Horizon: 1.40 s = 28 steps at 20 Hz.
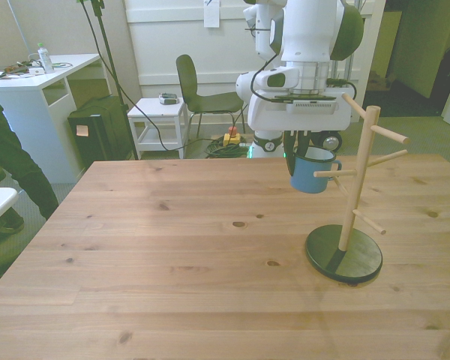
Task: Hang the mug
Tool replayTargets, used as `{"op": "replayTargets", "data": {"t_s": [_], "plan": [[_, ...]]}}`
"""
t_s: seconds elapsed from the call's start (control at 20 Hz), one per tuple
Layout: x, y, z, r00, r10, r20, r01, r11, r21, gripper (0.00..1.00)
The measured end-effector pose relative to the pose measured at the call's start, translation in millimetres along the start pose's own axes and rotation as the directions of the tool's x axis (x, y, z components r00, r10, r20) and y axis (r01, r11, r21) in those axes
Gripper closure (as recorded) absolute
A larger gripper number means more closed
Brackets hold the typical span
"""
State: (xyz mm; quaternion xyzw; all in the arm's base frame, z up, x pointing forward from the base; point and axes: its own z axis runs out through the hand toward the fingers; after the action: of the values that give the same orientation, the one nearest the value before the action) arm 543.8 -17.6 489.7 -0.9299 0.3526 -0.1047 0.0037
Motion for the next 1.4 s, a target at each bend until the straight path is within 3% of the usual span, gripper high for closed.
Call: {"op": "replayTargets", "data": {"t_s": [1.4], "plan": [[-6.7,-6.6,0.7,1.0,0.002,0.003,-0.002,1.0,0.001,1.0]]}}
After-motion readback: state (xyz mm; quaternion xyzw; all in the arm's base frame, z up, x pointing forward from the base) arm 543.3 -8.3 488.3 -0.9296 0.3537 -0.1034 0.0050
